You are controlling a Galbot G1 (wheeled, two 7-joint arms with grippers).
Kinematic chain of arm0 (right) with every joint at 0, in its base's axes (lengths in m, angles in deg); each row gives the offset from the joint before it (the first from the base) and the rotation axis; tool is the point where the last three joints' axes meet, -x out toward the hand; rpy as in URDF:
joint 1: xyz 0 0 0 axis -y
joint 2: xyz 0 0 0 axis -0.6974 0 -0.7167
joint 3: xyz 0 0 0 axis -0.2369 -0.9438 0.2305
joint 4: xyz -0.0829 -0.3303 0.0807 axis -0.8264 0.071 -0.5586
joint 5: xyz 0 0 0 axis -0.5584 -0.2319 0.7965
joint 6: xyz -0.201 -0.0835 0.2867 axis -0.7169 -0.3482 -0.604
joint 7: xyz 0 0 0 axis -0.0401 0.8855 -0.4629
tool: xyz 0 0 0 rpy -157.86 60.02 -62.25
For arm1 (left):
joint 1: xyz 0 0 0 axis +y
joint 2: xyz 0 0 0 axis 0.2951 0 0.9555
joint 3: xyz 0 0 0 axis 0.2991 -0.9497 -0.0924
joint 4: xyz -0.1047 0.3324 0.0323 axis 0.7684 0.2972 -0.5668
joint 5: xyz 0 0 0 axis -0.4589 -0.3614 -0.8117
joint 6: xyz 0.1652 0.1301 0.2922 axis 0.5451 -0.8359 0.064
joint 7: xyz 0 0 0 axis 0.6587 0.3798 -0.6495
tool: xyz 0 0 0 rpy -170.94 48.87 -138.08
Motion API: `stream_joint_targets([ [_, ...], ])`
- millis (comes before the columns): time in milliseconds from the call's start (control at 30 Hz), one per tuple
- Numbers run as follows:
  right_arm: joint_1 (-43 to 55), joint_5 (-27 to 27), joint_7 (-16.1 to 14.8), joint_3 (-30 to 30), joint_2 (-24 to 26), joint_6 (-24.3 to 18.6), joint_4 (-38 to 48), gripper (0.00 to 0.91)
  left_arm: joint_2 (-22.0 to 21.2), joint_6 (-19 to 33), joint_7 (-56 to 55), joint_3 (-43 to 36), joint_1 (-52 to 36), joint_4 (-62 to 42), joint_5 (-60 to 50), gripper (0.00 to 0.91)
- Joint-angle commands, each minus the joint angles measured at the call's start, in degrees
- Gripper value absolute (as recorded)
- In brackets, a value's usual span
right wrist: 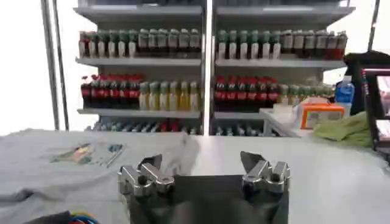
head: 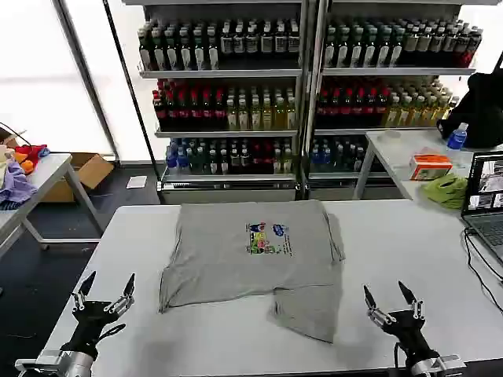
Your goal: Fold and organize the clothes.
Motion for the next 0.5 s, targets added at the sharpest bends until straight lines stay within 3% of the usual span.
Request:
stream_joint_targets([
  [33,-0.37,-6.57,8.9,-9.61,-0.67,10.85,-4.63,0.907,5.05,-13.73,-4.79,-6.25,0.58,3.12,3.72,0.907],
  [367,-0.12,-7.67,13.57,-15.4,-2.14,17.72,-5.07,0.907,6.56,-17.26,-5.43,-12.28,-2.26,1.63,5.77,0.907],
  [500,-0.33,-7.11,13.63,-15.86,-2.37,18.2,-4.62,0.907,6.43,-17.22,-5.35,-12.6,-2.64,1.11,5.86,0.907],
])
